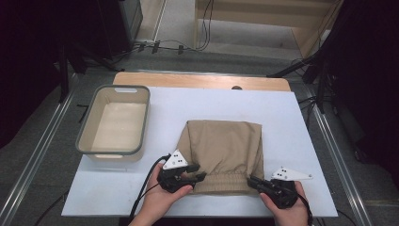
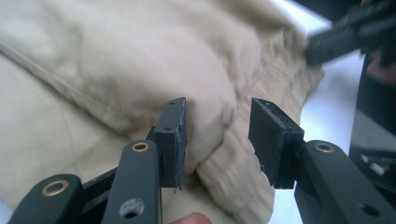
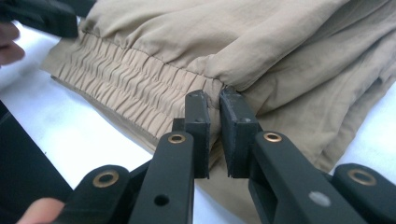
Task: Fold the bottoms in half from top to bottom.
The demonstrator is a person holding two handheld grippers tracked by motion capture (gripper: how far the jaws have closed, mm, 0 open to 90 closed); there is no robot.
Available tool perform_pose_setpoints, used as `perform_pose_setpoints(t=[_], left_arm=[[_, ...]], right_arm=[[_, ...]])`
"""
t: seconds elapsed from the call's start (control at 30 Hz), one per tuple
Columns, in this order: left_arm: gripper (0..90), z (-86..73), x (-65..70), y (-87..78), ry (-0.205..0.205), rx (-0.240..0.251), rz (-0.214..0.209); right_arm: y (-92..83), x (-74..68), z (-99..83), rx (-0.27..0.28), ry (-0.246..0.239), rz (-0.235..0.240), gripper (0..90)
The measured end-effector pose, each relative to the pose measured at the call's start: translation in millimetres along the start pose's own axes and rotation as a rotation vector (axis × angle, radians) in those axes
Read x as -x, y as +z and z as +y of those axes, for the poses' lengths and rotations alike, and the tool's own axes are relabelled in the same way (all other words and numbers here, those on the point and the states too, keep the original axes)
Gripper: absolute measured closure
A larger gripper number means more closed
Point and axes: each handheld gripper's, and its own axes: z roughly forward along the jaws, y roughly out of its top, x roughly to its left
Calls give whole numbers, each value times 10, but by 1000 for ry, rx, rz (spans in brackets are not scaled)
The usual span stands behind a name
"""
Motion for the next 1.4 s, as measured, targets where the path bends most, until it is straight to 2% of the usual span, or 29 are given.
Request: perform_pose_setpoints(t=[0.03, 0.07, 0.13, 0.2, 0.27, 0.37, 0.47, 0.53, 0.6, 0.67, 0.73, 0.8, 0.9, 1.0, 1.1, 1.17, 1.23, 1.37, 1.4], left_arm=[[571, 11, 13, -13, 1, 16, -6], [615, 21, 30, -19, 10, 22, -16], [688, 24, 81, 4, 28, 19, -35], [764, 9, 128, 74, 54, -22, -41], [815, -31, 155, 159, 80, -74, -22], [894, -104, 163, 268, 85, -119, -21], [896, -145, 186, 333, 103, -137, -17], [896, -138, 188, 333, 111, -147, -12], [897, -143, 169, 331, 109, -147, -23], [897, -157, 150, 338, 90, -139, -36], [897, -160, 137, 338, 87, -140, -41], [897, -167, 135, 343, 86, -134, -44], [898, -175, 130, 342, 76, -130, -48], [899, -180, 127, 344, 73, -132, -52], [899, -187, 119, 349, 65, -128, -59], [899, -190, 110, 347, 61, -130, -65], [899, -195, 109, 348, 58, -128, -64], [899, -202, 116, 353, 59, -123, -61], [900, -203, 118, 354, 58, -123, -58]], right_arm=[[0, -5, -15, -6, 5, 1, 798], [-2, -6, -33, -7, 5, 3, 798], [-1, -4, -76, -13, 18, 9, 797], [12, 9, -113, -18, 36, 13, 797], [28, 15, -117, -20, 29, 3, 796], [39, 4, -115, -23, 8, -12, 781], [19, 28, -108, -12, -1, 5, 694], [-22, 37, -90, 34, -24, 7, 592], [-84, 31, -48, 112, -59, 10, 531], [-137, -6, 1, 183, -95, -4, 553], [-132, -56, 51, 214, -142, -10, 629], [-62, -87, 78, 201, -167, -23, 717], [98, -63, 64, 116, -158, -38, 810], [178, -7, 11, 58, -136, -54, 841], [205, 14, -21, 33, -141, -45, 833], [184, 5, -3, 32, -149, -46, 778], [146, 2, 29, 48, -153, -37, 681], [80, 80, 133, 62, -120, 58, 534], [65, 99, 164, 69, -119, 59, 505]])
